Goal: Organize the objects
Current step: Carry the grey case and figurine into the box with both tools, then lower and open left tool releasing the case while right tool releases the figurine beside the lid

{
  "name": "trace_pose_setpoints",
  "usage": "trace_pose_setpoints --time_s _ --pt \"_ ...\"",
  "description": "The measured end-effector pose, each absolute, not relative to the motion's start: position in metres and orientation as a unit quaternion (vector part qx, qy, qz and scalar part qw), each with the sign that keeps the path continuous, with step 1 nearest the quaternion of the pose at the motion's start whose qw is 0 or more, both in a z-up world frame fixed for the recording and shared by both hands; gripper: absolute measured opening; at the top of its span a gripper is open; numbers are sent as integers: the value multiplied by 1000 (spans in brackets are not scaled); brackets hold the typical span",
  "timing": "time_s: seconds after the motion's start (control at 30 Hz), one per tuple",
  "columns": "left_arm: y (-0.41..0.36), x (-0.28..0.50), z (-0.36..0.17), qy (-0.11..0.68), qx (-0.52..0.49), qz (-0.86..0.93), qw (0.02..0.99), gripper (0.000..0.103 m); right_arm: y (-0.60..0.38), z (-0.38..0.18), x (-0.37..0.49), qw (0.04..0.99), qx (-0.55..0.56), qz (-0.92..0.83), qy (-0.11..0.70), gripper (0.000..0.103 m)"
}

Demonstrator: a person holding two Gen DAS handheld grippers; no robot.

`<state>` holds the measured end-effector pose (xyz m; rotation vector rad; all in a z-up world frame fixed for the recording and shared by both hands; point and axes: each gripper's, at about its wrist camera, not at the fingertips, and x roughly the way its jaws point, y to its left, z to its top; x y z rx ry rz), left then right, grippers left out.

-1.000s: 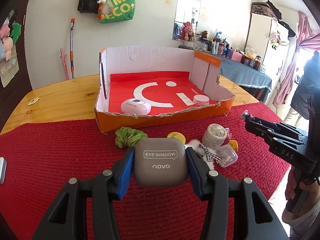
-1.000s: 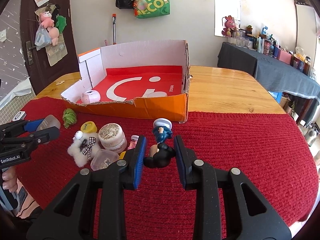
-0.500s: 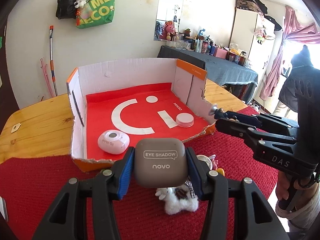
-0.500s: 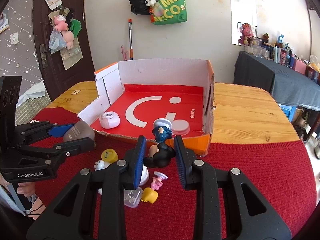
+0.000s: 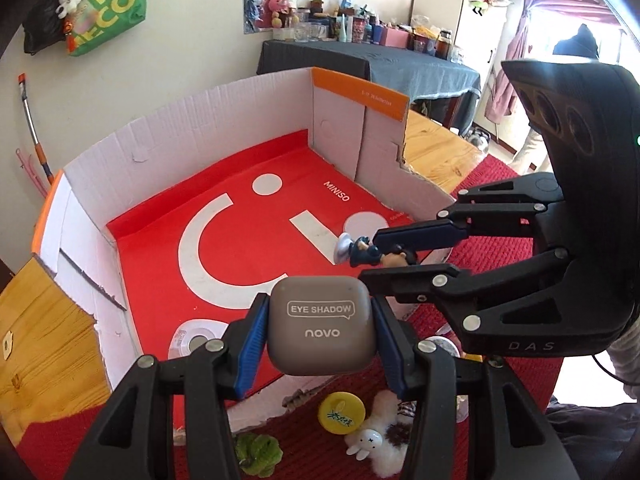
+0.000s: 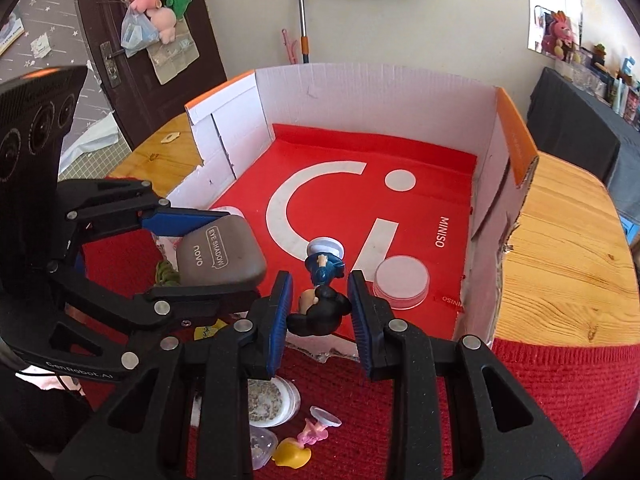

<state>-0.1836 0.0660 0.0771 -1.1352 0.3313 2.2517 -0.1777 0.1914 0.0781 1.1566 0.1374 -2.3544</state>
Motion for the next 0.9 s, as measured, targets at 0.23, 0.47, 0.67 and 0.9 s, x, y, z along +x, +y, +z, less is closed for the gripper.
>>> trace_pose_setpoints --time_s 0.23,0.47,0.67,0.9 --pt "72 -202 62 159 -457 815 318 52 189 64 -191 261 466 -843 62 27" --pt "77 -219 51 172 -485 789 335 53 191 60 -198 259 486 -833 54 27" --pt "78 -229 47 170 -506 772 344 53 190 56 -202 254 502 -825 55 27" --pt "80 -232 43 179 -517 762 346 53 186 53 -202 244 509 -823 71 28"
